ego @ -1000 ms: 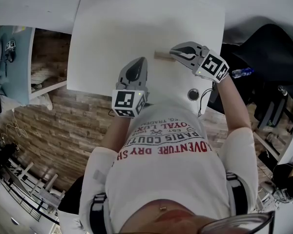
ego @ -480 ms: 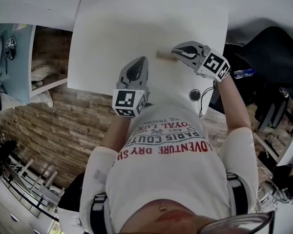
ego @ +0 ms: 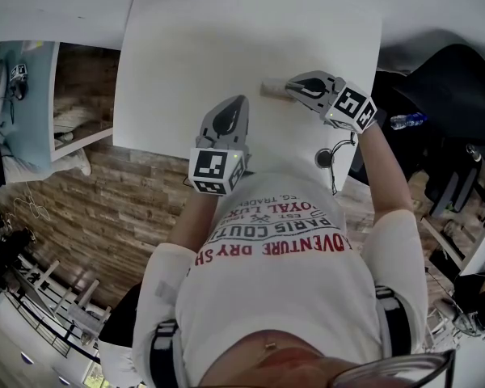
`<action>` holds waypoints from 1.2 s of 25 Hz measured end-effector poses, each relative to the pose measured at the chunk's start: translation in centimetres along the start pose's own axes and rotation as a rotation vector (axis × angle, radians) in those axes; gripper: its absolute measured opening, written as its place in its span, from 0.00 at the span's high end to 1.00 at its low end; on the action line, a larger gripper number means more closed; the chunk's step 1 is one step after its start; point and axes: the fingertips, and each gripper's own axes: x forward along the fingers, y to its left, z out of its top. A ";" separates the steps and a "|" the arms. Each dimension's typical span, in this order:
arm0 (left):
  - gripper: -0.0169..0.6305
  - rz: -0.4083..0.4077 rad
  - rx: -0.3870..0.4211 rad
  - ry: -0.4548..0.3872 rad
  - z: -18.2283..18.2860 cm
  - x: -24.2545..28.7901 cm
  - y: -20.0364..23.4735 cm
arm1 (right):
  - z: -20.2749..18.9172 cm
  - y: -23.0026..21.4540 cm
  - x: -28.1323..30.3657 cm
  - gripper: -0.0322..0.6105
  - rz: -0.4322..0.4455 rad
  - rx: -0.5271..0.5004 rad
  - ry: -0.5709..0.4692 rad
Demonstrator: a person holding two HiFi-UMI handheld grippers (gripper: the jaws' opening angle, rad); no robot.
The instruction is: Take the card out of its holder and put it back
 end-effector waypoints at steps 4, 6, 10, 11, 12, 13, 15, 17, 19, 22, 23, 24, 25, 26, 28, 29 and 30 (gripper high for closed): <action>0.94 -0.004 -0.002 0.007 -0.2 0.2 -0.2 | -0.3 -0.1 -0.1 0.89 -0.004 0.012 -0.005; 0.94 -0.007 0.002 0.011 -0.2 0.3 -0.3 | -0.3 -0.1 -0.3 0.89 -0.012 0.018 -0.011; 0.94 -0.009 0.002 0.016 -0.3 0.4 0.0 | -0.8 -0.3 -0.2 0.89 -0.035 0.040 -0.012; 0.94 -0.009 0.001 0.017 -0.4 0.5 0.0 | -0.8 -0.3 -0.1 0.89 -0.039 0.044 -0.008; 0.94 -0.011 0.002 0.018 -0.4 0.5 0.0 | -0.8 -0.4 0.0 0.89 -0.042 0.047 -0.005; 0.94 -0.014 0.003 0.019 -0.4 0.5 -0.1 | -0.8 -0.4 0.0 0.89 -0.048 0.051 -0.003; 0.94 -0.023 0.005 0.020 -0.5 0.6 -0.5 | -0.7 -0.6 -0.2 0.86 -0.065 0.068 -0.004; 0.94 -0.031 0.005 0.019 -0.4 0.5 -0.8 | -0.4 -0.6 -0.3 0.68 -0.084 0.077 -0.012; 0.94 -0.038 0.007 0.015 -0.3 0.4 -0.9 | 0.1 -0.5 -0.5 0.68 -0.118 0.068 -0.024; 0.94 -0.052 0.020 0.003 0.2 0.2 -1.0 | 1.4 -0.8 -1.3 0.68 -0.202 0.068 -0.066; 0.94 -0.058 0.025 -0.002 0.5 0.1 -1.0 | 2.0 -0.8 -1.7 0.68 -0.232 0.076 -0.087; 0.94 -0.064 0.031 -0.007 0.8 -0.1 -1.0 | 2.6 -0.6 -2.2 0.68 -0.262 0.082 -0.110; 0.94 -0.070 0.037 -0.014 1.1 -0.2 -1.0 | 3.2 -0.4 -2.6 0.68 -0.294 0.083 -0.131; 0.94 -0.077 0.044 -0.020 1.3 -0.3 -1.1 | 3.9 -0.1 -3.1 0.68 -0.331 0.081 -0.153; 0.94 -0.094 0.059 -0.032 1.9 -0.6 -1.3 | 5.0 0.5 -4.3 0.69 -0.427 0.080 -0.198; 0.94 -0.106 0.067 -0.038 2.2 -0.7 -1.5 | 5.4 0.6 -5.0 0.70 -0.484 0.088 -0.222; 0.94 -0.119 0.076 -0.043 2.5 -0.7 -1.8 | 5.6 0.7 -5.8 0.72 -0.547 0.101 -0.245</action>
